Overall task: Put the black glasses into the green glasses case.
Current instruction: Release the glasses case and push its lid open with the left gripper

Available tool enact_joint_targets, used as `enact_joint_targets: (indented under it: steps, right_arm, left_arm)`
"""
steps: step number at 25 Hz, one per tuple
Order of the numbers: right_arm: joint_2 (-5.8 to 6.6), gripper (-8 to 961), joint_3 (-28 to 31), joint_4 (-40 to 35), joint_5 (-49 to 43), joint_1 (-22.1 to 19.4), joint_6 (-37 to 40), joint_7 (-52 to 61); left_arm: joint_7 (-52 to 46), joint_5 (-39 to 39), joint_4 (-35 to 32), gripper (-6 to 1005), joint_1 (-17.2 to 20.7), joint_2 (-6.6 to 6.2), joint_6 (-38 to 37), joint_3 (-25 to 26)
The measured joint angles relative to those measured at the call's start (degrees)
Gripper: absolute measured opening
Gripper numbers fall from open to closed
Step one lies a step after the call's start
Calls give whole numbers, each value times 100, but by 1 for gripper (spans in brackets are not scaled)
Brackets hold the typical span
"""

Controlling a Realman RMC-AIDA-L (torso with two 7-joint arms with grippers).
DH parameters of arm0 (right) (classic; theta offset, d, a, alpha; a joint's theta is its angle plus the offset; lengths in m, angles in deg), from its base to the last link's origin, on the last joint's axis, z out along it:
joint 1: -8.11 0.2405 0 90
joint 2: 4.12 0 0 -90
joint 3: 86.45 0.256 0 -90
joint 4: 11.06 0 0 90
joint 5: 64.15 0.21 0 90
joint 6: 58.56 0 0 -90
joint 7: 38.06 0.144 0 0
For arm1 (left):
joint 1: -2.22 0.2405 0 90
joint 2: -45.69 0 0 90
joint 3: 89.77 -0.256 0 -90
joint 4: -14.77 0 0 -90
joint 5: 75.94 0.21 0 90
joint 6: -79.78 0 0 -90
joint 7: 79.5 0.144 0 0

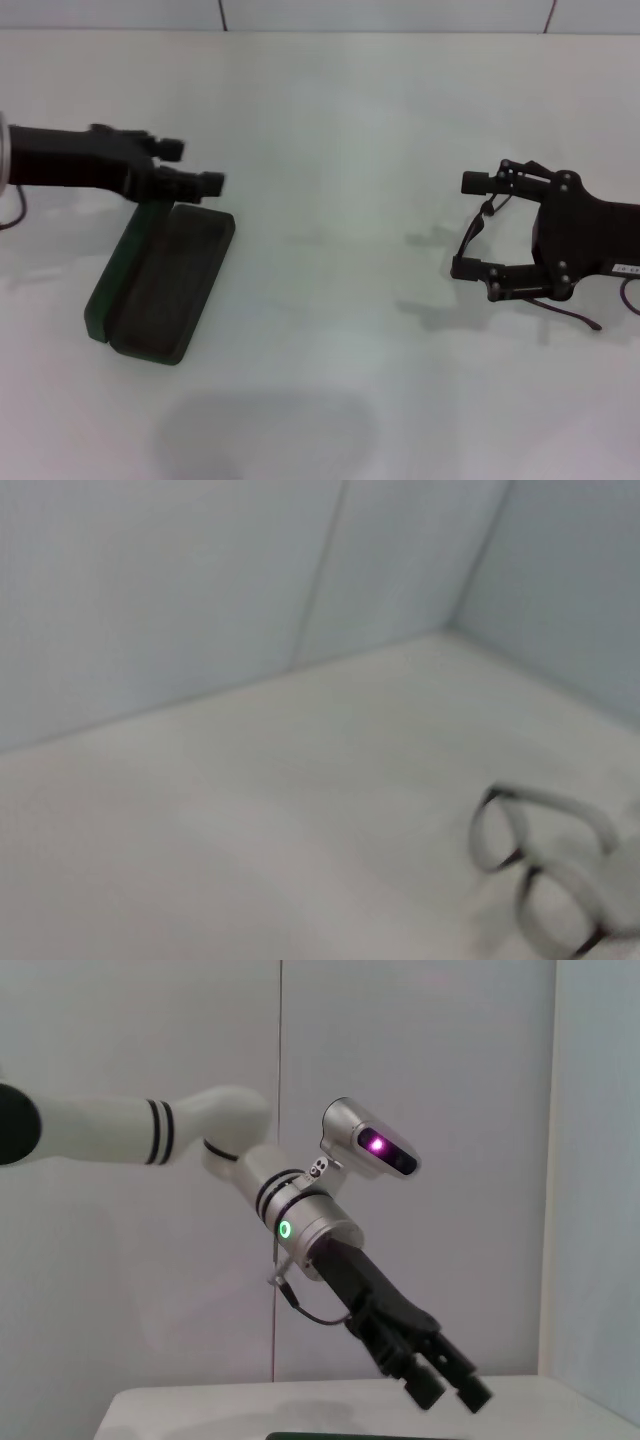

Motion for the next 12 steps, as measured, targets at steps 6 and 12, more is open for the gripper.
enact_joint_targets:
  steps: [6,12]
  right_arm:
    - [-4,884,-1,-2,0,-8,-28,-3]
    - [-20,884,0,-39,0,0,-155,-5]
  left_arm:
    - [-605,1471,-1178,753,306,484,30,-22]
    - [-702,1572,-1110,731,361,488,114,-16]
